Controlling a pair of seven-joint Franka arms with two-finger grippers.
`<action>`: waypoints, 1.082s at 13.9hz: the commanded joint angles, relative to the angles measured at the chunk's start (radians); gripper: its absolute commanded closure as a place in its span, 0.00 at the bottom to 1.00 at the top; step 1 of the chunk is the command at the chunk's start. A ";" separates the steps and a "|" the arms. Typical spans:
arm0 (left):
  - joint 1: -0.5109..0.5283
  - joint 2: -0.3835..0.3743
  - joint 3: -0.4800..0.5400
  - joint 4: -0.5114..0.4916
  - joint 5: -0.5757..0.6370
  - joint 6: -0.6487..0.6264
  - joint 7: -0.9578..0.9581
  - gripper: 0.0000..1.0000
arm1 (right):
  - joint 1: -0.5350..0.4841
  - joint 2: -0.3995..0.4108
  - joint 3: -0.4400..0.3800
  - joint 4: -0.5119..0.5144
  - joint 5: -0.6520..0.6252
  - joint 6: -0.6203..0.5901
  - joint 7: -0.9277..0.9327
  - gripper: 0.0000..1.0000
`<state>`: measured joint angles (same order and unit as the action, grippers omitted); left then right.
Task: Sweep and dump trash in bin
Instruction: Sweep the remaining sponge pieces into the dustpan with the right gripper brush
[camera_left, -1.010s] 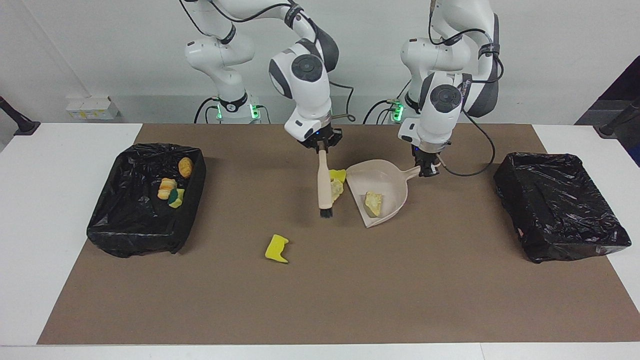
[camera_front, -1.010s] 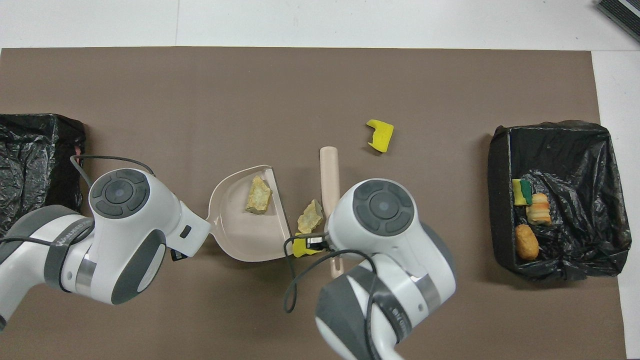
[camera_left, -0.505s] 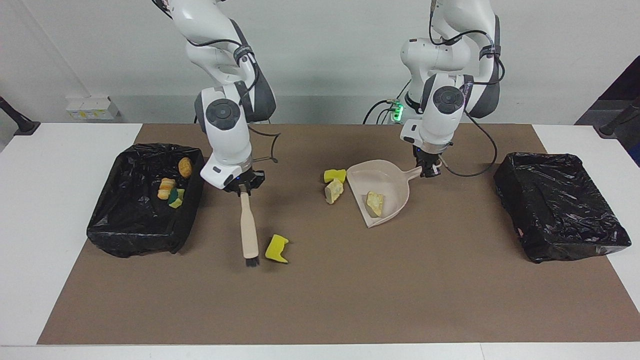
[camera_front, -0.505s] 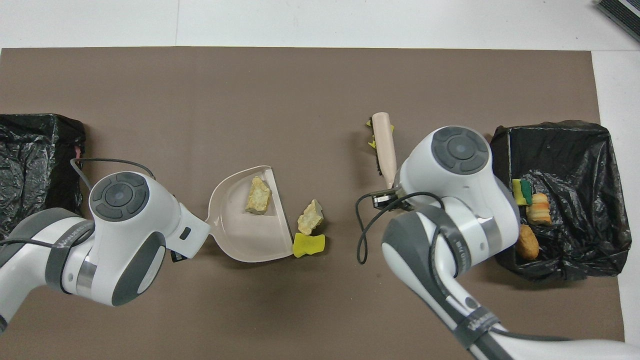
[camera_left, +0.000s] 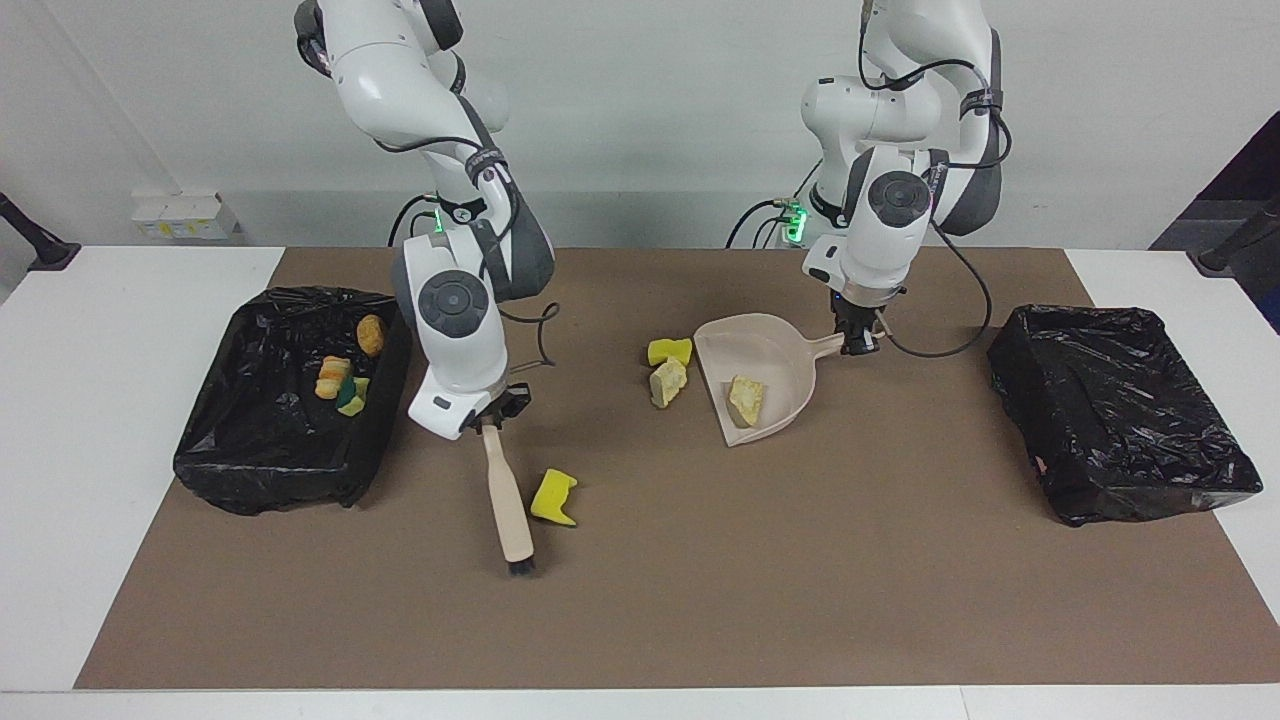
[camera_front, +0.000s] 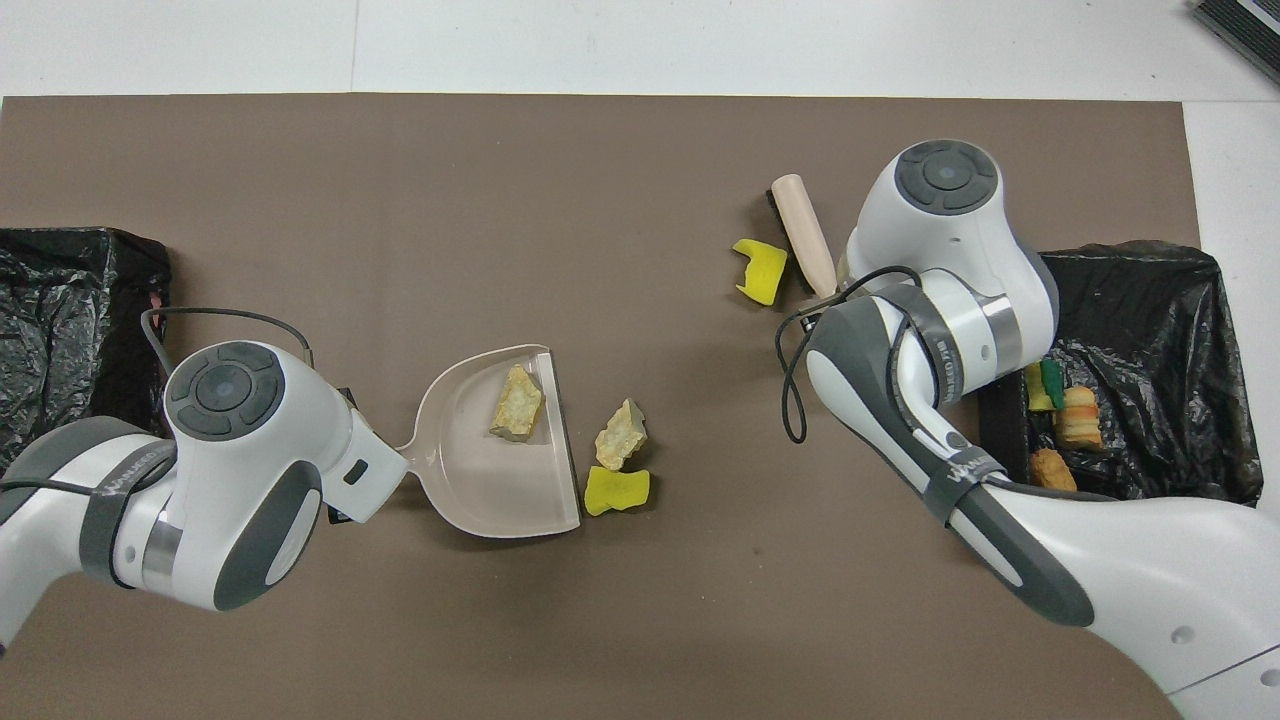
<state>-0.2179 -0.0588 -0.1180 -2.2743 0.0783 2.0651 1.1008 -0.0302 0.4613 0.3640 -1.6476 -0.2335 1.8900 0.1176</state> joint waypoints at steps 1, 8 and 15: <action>0.006 -0.039 0.000 -0.045 -0.006 0.013 0.065 1.00 | 0.048 -0.013 0.015 -0.029 0.026 -0.022 0.080 1.00; 0.002 -0.061 0.000 -0.077 -0.006 0.015 0.050 1.00 | 0.254 -0.153 0.024 -0.219 0.258 0.035 0.266 1.00; 0.005 -0.056 0.000 -0.070 -0.006 0.012 0.042 1.00 | 0.498 -0.233 0.023 -0.304 0.431 0.187 0.549 1.00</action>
<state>-0.2178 -0.0831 -0.1175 -2.3096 0.0783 2.0665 1.1304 0.4440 0.2643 0.3896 -1.9289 0.1414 2.0445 0.6267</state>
